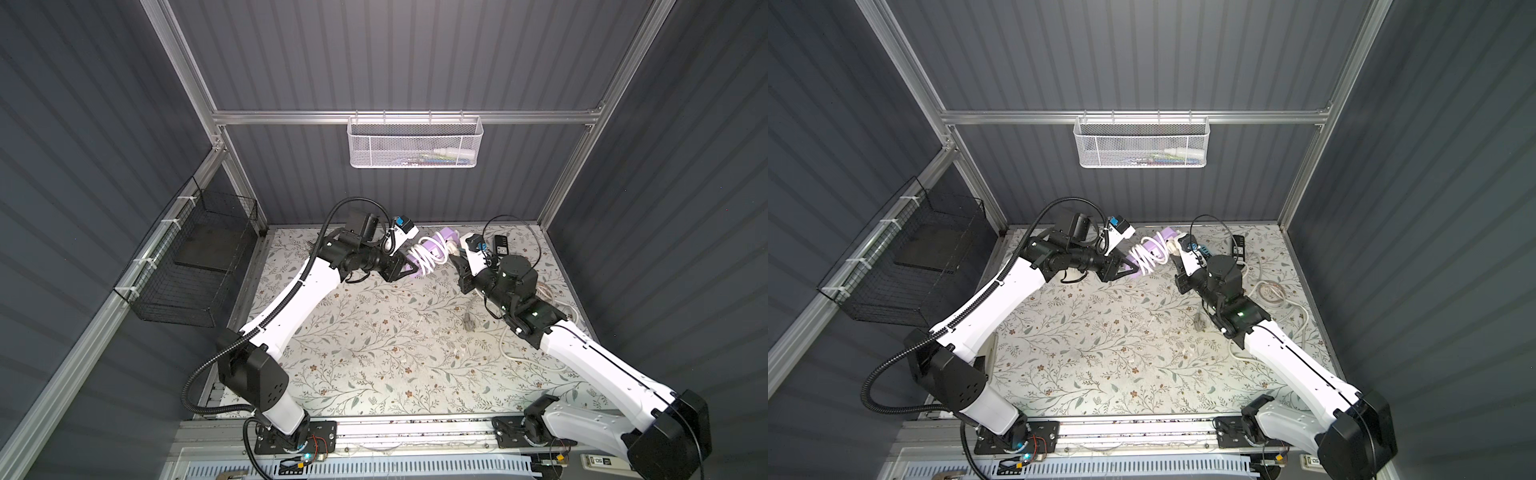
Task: Unwrap the cord wrapped around the power strip
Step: Remove the plug from the socket.
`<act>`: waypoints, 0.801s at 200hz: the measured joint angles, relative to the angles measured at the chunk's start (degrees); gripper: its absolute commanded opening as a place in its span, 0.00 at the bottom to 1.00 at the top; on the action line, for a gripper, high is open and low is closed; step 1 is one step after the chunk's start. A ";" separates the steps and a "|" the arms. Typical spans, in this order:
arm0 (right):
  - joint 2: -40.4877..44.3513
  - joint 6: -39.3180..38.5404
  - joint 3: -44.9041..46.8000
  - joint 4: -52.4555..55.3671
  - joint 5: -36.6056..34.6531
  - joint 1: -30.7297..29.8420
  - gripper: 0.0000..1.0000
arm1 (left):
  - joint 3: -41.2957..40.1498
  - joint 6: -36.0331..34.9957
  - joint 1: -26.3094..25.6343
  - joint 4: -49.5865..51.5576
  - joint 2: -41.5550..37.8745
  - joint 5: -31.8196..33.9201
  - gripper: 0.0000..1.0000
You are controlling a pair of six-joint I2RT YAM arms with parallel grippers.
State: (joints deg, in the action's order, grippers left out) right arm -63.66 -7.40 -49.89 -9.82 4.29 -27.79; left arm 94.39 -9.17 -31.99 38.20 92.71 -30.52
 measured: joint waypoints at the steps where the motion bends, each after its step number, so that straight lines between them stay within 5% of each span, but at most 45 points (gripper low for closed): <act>1: 0.02 0.04 0.00 0.00 0.22 0.15 0.00 | 0.00 0.00 0.00 -0.07 0.00 0.00 0.00; 36: 1.92 2.23 0.00 0.70 11.80 7.56 0.00 | 0.00 0.20 -1.07 -4.42 0.00 -0.70 0.00; 72: 2.16 3.02 0.00 1.49 14.88 8.55 0.00 | 0.00 0.44 -1.11 -4.87 0.00 -1.25 0.00; 160: -0.24 2.36 1.62 -0.90 -8.79 -5.90 0.00 | -0.11 0.68 0.59 0.13 -0.24 -0.31 0.00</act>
State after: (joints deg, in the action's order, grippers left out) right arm -63.90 -5.04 -48.27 -10.72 -4.49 -33.69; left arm 94.28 -8.49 -31.40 38.33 92.47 -30.83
